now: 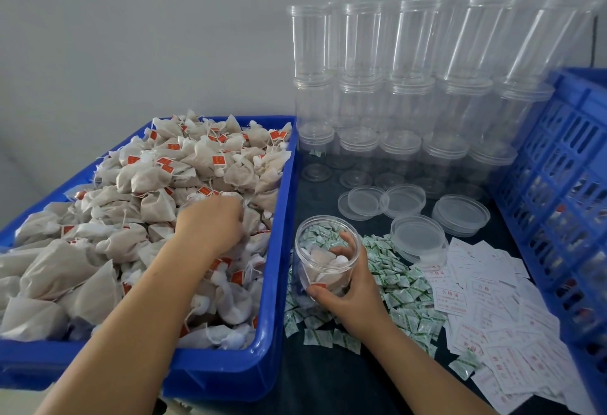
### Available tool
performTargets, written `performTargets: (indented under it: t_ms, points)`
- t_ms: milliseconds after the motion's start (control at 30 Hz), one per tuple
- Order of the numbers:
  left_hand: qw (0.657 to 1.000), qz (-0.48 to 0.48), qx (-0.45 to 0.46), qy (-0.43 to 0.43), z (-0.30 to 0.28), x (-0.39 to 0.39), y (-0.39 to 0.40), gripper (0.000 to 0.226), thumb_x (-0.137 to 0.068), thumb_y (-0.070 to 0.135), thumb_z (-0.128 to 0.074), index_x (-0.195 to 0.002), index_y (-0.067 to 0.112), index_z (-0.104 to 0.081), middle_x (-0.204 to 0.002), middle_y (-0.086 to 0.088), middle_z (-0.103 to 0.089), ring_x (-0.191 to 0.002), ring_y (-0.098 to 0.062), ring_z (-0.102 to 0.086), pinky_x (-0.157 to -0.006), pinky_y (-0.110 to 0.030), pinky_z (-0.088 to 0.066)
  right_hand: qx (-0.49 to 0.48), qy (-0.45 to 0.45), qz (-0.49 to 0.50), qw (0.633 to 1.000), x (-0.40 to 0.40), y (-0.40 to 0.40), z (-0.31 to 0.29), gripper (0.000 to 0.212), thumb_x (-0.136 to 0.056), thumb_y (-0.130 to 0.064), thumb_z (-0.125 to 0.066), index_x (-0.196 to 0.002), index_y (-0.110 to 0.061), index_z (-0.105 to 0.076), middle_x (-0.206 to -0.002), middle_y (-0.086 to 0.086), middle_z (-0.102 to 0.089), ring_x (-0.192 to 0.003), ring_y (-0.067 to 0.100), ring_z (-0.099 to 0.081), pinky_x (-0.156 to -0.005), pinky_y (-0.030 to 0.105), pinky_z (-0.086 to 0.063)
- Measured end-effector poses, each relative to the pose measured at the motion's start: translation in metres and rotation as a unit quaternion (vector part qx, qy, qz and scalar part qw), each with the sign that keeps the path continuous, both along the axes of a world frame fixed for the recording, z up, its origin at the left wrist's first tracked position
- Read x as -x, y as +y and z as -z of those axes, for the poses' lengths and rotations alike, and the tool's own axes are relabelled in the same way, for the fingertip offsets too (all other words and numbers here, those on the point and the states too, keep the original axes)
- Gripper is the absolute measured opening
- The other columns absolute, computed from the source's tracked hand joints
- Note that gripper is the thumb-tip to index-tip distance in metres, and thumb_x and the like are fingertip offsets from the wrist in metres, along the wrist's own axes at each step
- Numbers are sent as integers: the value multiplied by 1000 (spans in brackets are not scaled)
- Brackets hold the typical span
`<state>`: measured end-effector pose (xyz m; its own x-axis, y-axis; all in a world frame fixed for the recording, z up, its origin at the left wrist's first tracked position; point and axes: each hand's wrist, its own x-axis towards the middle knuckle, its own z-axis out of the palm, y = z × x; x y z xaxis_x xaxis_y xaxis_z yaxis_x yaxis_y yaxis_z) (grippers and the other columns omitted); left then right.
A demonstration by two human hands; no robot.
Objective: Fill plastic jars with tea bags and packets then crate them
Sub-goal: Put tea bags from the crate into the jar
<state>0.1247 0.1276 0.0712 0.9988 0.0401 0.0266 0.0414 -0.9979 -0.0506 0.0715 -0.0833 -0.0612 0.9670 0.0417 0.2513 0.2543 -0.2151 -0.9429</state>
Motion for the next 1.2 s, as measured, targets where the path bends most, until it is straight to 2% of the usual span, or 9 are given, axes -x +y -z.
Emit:
performTargets:
  t_ms: [100, 167, 300, 500, 633, 833, 1000, 1100, 1200]
  points:
    - [992, 4, 99, -72, -5, 1, -6, 23, -85, 27, -61, -106, 20, -62, -98, -1, -60, -88, -20, -55, -70, -31, -43, 0, 0, 0, 1000, 0, 0, 0, 87, -56, -57, -80, -118, -81, -24, -123, -22, -50, -110, -13, -55, -82, 3, -43]
    - [973, 36, 178, -142, -7, 2, -9, 20, -88, 28, -63, -103, 16, -61, -96, -1, -58, -83, -15, -50, -68, -25, -37, 0, 1, 0, 1000, 0, 0, 1, 87, -56, -57, -80, -118, -81, -24, -122, -25, -50, -110, -13, -55, -81, 3, -43]
    - [893, 121, 349, -258, -13, 10, -18, 14, -89, 31, -63, -96, 20, -59, -92, 7, -59, -81, -9, -52, -64, -14, -36, -5, 1, -2, 1000, -1, 0, 2, 86, -56, -57, -80, -119, -79, -26, -117, -31, -50, -109, -12, -56, -80, 4, -44]
    - [774, 230, 548, -218, -19, 24, -47, 13, -89, 24, -61, -91, 36, -57, -84, 29, -63, -80, 6, -61, -65, -9, -48, -10, -1, -1, 1000, -3, 0, 5, 87, -57, -55, -81, -121, -78, -27, -112, -40, -48, -108, -9, -57, -79, 5, -46]
    - [714, 268, 629, -148, -12, 23, -55, 18, -90, 12, -59, -93, 30, -61, -88, 18, -66, -83, -3, -65, -69, -18, -54, -20, -9, 2, 1000, -4, 0, 7, 87, -56, -53, -82, -119, -79, -29, -112, -35, -51, -106, -8, -59, -78, 6, -47]
    - [756, 267, 591, -92, -1, 23, -63, 23, -88, 9, -64, -94, 31, -61, -91, 8, -68, -88, -13, -67, -80, -28, -55, -26, -20, -2, 999, -4, 1, 8, 87, -59, -50, -81, -124, -76, -30, -110, -36, -52, -105, -5, -61, -78, 9, -49]
    - [844, 312, 421, -112, 6, 23, -66, 14, -88, 13, -65, -98, 22, -62, -92, 14, -61, -86, 0, -56, -75, -12, -45, -41, -36, -6, 998, -4, 2, 6, 82, -65, -38, -83, -124, -72, -37, -115, -34, -59, -106, -7, -62, -81, 8, -48]
    - [861, 332, 357, -145, 6, 22, -64, 12, -88, 14, -65, -100, 15, -63, -92, 10, -59, -85, -3, -52, -74, -9, -40, -47, -34, -10, 998, -5, 2, 7, 88, -66, -38, -85, -131, -69, -34, -125, -32, -58, -116, -6, -59, -87, 8, -47]
    - [868, 343, 321, -161, 6, 22, -61, 15, -88, 16, -65, -103, 13, -63, -97, 5, -61, -85, -12, -57, -76, -19, -44, -47, -28, -9, 998, -7, 1, 8, 91, -67, -38, -86, -135, -66, -33, -129, -29, -57, -118, -4, -58, -89, 7, -46]
